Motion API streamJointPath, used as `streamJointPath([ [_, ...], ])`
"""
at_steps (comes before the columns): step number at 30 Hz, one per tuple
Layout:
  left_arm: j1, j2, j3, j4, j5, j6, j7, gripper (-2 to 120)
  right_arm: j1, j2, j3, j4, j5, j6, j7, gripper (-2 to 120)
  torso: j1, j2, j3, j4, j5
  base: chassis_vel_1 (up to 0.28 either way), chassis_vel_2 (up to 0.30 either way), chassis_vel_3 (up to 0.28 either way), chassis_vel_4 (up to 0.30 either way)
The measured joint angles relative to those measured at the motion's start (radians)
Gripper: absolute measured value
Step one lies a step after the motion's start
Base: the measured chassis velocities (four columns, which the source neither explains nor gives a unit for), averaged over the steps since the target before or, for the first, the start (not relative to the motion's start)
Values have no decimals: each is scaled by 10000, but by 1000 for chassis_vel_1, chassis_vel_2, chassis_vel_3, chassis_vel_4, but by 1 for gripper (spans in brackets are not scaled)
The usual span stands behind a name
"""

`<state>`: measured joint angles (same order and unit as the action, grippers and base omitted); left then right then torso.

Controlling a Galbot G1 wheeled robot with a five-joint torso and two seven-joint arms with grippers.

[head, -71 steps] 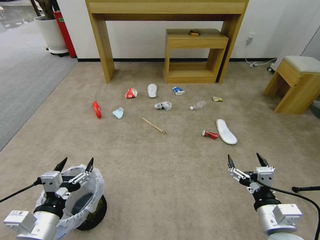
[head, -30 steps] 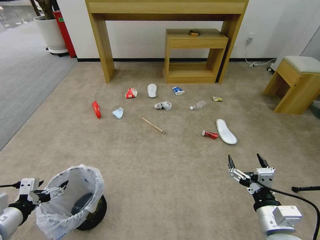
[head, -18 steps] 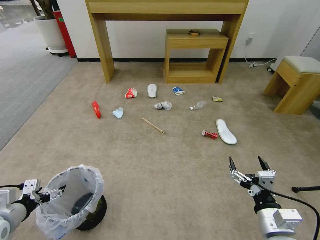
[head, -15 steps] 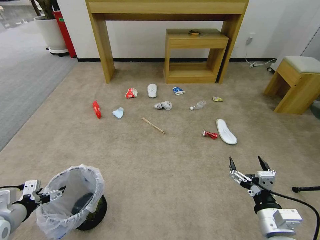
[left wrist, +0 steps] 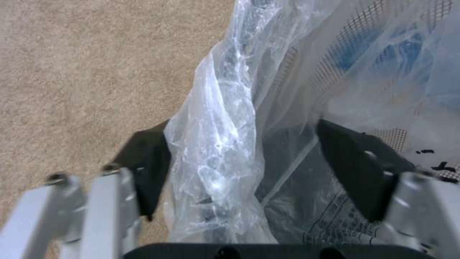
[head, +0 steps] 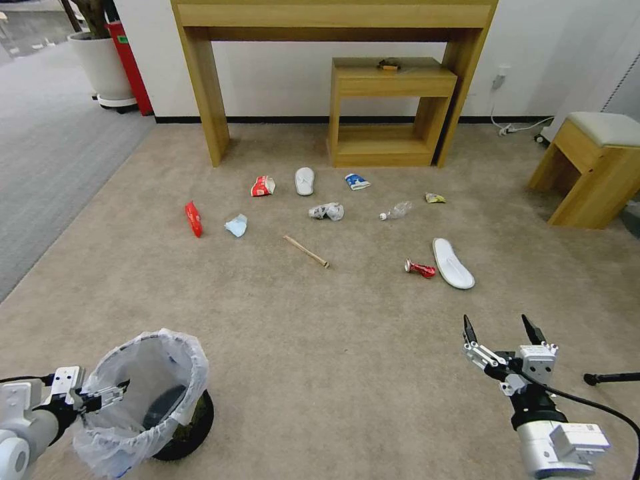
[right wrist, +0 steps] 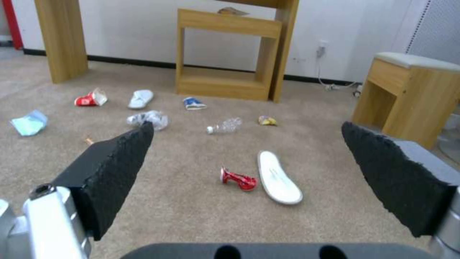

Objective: Pick up the trash bin and place the garbage on the floor into it.

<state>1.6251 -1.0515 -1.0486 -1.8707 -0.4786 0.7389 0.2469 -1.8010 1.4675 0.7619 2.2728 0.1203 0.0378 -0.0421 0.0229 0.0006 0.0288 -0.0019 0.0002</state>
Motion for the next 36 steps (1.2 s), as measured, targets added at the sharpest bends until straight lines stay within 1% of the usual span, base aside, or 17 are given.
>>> streamJointPath([
  [3,26,-30,68,29,42,-11,3,57,15,1,5,-10,0,0,20,100,0,0,0,0,0,0,0,0,0],
  [4,26,-30,68,29,42,-11,3,57,15,1,5,-10,0,0,20,100,0,0,0,0,0,0,0,0,0],
  [6,13,-37,107,96,105,-19,-139,45,37,23,-14,-12,-10,0,35,100,0,0,0,0,0,0,0,0,0],
  [7,13,-37,107,96,105,-19,-139,45,37,23,-14,-12,-10,0,35,100,0,0,0,0,0,0,0,0,0],
  [12,70,-64,96,191,194,-66,-180,25,131,77,-76,-34,-49,-32,64,100,0,0,-1,0,4,0,0,0,0],
  [13,70,-64,96,191,194,-66,-180,25,131,77,-76,-34,-49,-32,64,100,0,0,-1,0,4,0,0,0,0],
  [16,170,-89,25,184,-12,-159,-180,10,130,90,-65,-30,-55,-46,94,100,0,0,-1,0,4,0,0,0,0],
  [19,225,-130,-46,54,-423,-126,-182,3,128,58,-35,-5,-51,-128,168,100,0,1,-1,1,5,0,0,0,0],
  [22,342,-209,-64,-332,-970,-63,-496,1,129,30,-15,70,-49,-379,258,100,-1,0,-1,2,-1,0,0,0,0],
  [24,487,-265,-99,-902,-1623,-35,-931,0,152,5,19,161,-48,-707,387,100,0,0,0,-1,-6,0,0,0,0],
  [25,487,-265,-99,-902,-1623,-35,-931,0,152,5,19,161,-48,-707,387,100,0,0,0,-1,-6,0,0,0,0],
  [28,606,-393,-200,-1728,-2789,-24,-1691,0,215,-24,94,253,-44,-939,543,100,0,0,0,0,-1,0,0,0,0],
  [29,606,-393,-200,-1728,-2789,-24,-1691,0,215,-24,94,253,-44,-939,543,100,0,0,0,0,-1,0,0,0,0],
  [32,811,-642,-284,-2748,-3537,-24,-2368,0,250,-90,203,388,29,-1100,670,100,0,0,0,-1,1,0,0,0,0],
  [34,828,-660,-287,-2817,-3570,-24,-2408,0,251,-93,210,403,36,-1104,682,100,0,0,0,-2,2,0,0,0,0],
  [35,985,-849,-279,-3456,-3930,-22,-2854,0,262,-113,241,477,61,-1122,745,100,0,0,0,0,2,0,0,0,0],
  [36,1040,-990,-189,-3821,-4157,-22,-3223,0,270,-113,253,520,70,-1124,761,100,-1,0,0,1,2,0,0,0,0],
])
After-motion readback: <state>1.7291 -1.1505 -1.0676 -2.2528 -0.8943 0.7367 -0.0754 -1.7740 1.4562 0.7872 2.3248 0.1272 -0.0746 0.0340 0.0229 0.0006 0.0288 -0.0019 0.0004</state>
